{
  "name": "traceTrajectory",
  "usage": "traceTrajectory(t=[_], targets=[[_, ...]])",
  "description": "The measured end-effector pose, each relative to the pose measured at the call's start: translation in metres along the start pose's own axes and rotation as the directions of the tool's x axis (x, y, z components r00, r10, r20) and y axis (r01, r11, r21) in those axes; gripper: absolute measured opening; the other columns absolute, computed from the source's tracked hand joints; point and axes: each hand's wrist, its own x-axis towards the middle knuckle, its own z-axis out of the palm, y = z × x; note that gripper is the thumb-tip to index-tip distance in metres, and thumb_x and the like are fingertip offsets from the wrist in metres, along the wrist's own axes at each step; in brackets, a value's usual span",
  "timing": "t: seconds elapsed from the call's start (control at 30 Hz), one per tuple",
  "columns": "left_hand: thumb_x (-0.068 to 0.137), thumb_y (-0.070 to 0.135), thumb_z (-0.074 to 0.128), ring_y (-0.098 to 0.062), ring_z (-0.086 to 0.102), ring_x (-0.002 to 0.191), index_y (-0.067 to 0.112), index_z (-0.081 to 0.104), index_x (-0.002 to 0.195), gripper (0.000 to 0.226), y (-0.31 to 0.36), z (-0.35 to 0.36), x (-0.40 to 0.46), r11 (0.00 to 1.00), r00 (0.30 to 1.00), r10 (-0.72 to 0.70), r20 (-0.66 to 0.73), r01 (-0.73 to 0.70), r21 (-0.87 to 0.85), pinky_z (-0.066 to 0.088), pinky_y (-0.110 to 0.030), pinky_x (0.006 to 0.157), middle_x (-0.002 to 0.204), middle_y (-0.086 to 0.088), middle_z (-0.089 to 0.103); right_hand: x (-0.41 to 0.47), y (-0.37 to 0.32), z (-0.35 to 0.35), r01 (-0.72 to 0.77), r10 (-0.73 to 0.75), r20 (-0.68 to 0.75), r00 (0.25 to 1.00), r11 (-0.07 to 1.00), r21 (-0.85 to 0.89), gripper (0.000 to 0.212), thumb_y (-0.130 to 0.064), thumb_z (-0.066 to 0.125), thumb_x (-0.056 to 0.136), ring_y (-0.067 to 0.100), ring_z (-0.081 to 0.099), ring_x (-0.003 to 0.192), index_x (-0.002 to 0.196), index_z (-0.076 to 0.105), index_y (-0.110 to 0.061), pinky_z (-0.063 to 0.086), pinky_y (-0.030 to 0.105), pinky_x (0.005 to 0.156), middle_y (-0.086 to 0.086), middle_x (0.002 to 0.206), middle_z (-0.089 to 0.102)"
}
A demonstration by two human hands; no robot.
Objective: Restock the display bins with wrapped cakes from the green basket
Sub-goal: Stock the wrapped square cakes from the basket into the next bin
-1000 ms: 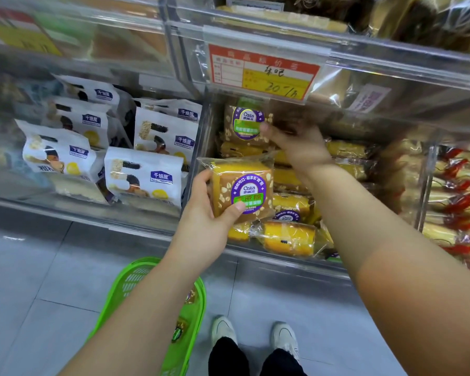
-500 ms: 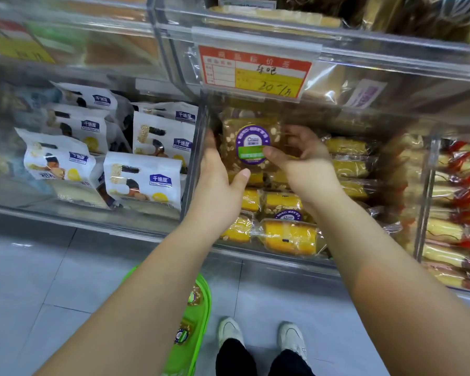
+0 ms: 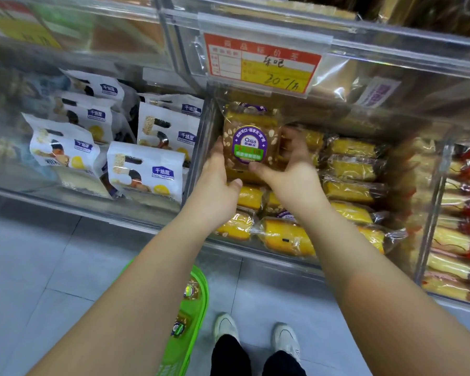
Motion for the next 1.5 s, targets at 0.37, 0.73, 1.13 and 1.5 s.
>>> traceTrajectory(t=[0.37,0.73,1.13,1.5], targets=[[0.084,0.019,0.056,0.000,0.062,0.097,0.037,0.064,0.101,0.027,-0.016,-0.016,-0.108,0.878,0.916,-0.007,-0.400,-0.186,-0.441,0.044,-0.009,0.081,0.103,0.013,0.069,-0.091,-0.049,-0.030,-0.099,0.047,0.217,0.975,0.966,0.240,0.014,-0.013,0.065,0.083,0.004,0.058,0.068,0.090,0.067,-0.026,0.048,0.012,0.062,-0.006,0.077,0.065],[0.086,-0.011,0.054,0.000,0.062,0.072,0.006,0.063,0.091,0.020,-0.288,0.054,-0.215,0.648,0.607,-0.694,-0.388,0.291,-0.704,0.048,-0.021,0.075,0.089,-0.016,0.066,-0.165,0.089,0.162,-0.182,0.370,0.837,0.403,0.929,-0.323,0.022,0.006,0.053,0.088,0.012,0.043,0.062,0.108,0.058,0.011,0.036,0.011,0.057,0.006,0.070,0.048],[0.086,0.012,0.063,-0.031,0.057,0.107,0.006,0.052,0.122,0.038,-0.619,0.174,-0.172,0.455,0.463,-0.876,-0.132,0.705,-0.544,0.046,-0.034,0.081,0.122,-0.014,0.058,-0.126,0.399,0.420,0.777,0.499,0.831,0.247,0.410,-0.477,0.052,-0.018,0.063,0.084,0.031,0.052,0.118,0.130,0.045,-0.002,0.043,0.028,0.090,0.019,0.131,0.053],[0.067,0.004,0.080,-0.030,0.062,0.104,0.000,0.045,0.126,0.068,-0.695,0.207,-0.136,0.329,0.543,-0.830,0.127,0.661,-0.675,0.049,-0.044,0.095,0.117,-0.017,0.063,-0.109,0.464,0.471,0.596,0.664,0.631,0.402,0.334,-0.731,0.117,-0.025,0.077,0.074,0.028,0.037,0.133,0.141,-0.014,0.006,0.031,0.031,0.107,0.019,0.149,0.029]])
